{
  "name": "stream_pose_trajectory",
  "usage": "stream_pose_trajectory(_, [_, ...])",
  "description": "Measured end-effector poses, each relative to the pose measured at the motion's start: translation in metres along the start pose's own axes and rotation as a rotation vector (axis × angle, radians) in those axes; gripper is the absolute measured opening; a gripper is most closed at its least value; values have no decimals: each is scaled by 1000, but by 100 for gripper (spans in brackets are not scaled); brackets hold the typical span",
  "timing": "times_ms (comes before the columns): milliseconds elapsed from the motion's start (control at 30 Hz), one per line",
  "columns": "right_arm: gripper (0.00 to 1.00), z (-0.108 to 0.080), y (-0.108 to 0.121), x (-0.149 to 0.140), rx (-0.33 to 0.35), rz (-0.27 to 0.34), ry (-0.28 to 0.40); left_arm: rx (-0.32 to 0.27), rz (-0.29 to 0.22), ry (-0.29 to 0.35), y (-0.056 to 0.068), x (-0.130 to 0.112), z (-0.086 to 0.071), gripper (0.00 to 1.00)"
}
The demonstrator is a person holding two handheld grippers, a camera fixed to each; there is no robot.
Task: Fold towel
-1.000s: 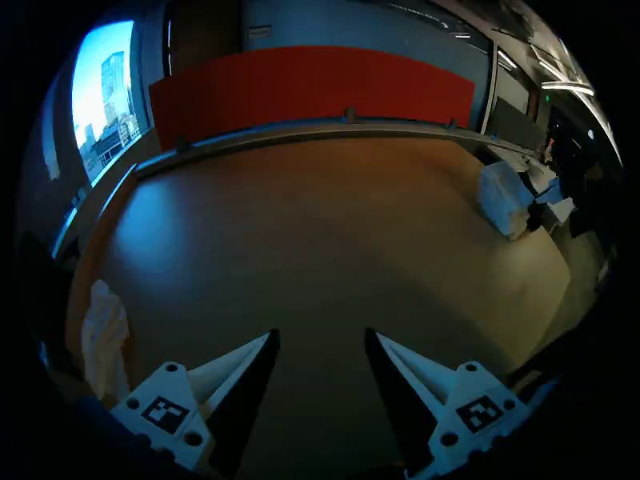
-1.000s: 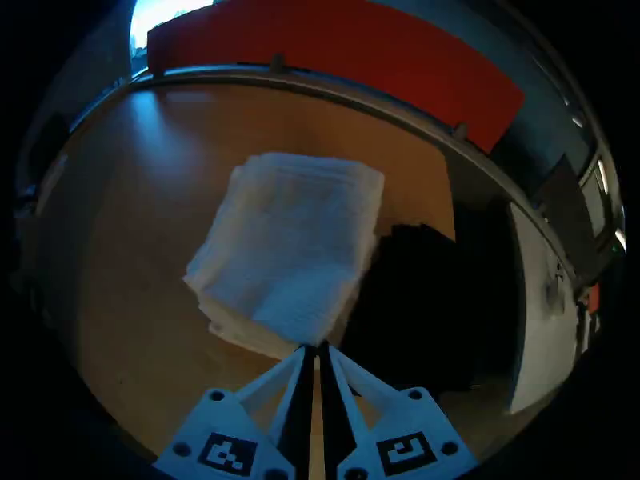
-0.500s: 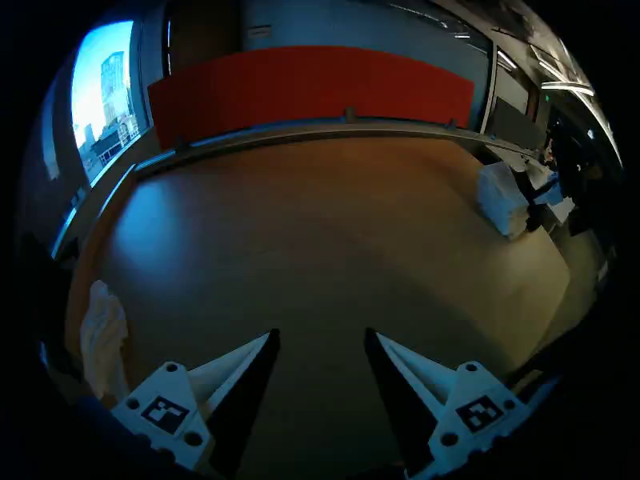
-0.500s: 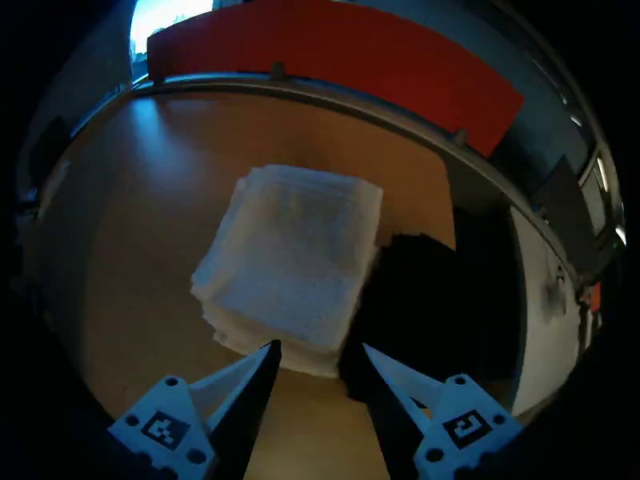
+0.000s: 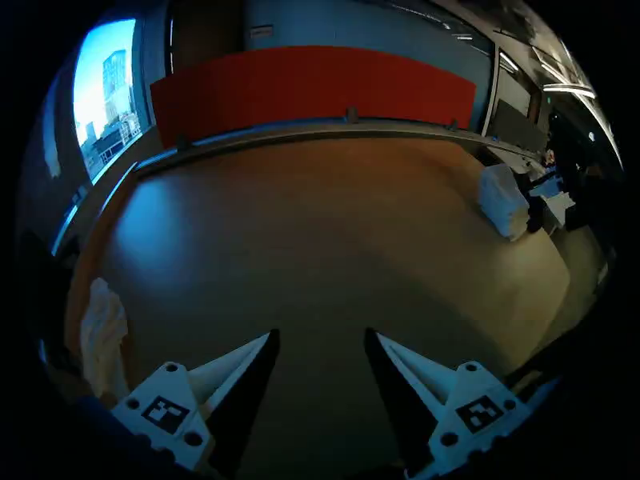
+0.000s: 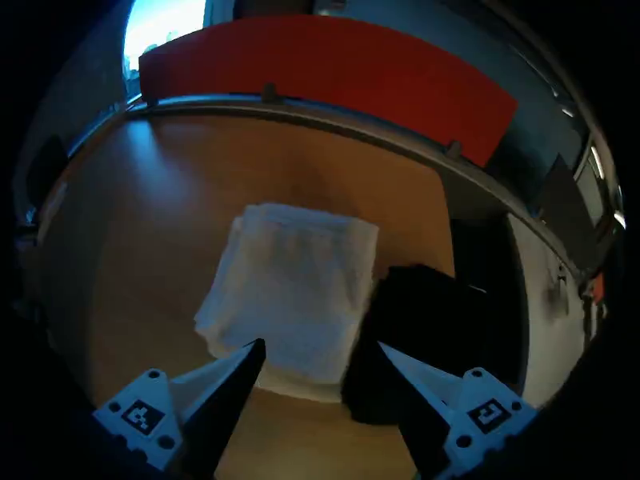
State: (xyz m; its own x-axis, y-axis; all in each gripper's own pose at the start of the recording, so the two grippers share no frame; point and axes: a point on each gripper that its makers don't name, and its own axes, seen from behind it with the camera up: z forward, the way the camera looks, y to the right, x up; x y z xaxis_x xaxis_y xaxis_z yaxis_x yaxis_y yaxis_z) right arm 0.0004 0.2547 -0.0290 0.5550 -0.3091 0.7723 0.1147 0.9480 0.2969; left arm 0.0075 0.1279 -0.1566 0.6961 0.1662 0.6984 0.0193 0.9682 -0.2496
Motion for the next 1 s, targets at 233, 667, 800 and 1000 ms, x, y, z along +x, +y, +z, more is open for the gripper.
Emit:
stream_pose_trajectory(233, [100, 7, -3, 19, 9, 4, 21, 9, -6, 1, -4, -1, -3, 78])
stream_pose_trajectory(667, [100, 23, -7, 57, 24, 1, 46, 36, -23, -1, -14, -2, -7, 78])
stream_pose_trajectory(800, [100, 29, -7, 67, 28, -5, 49, 47, -30, -4, -18, -3, -8, 78])
stream_pose_trajectory(1000, [100, 38, -8, 78, 31, -8, 52, 59, -39, -8, -22, -5, -10, 78])
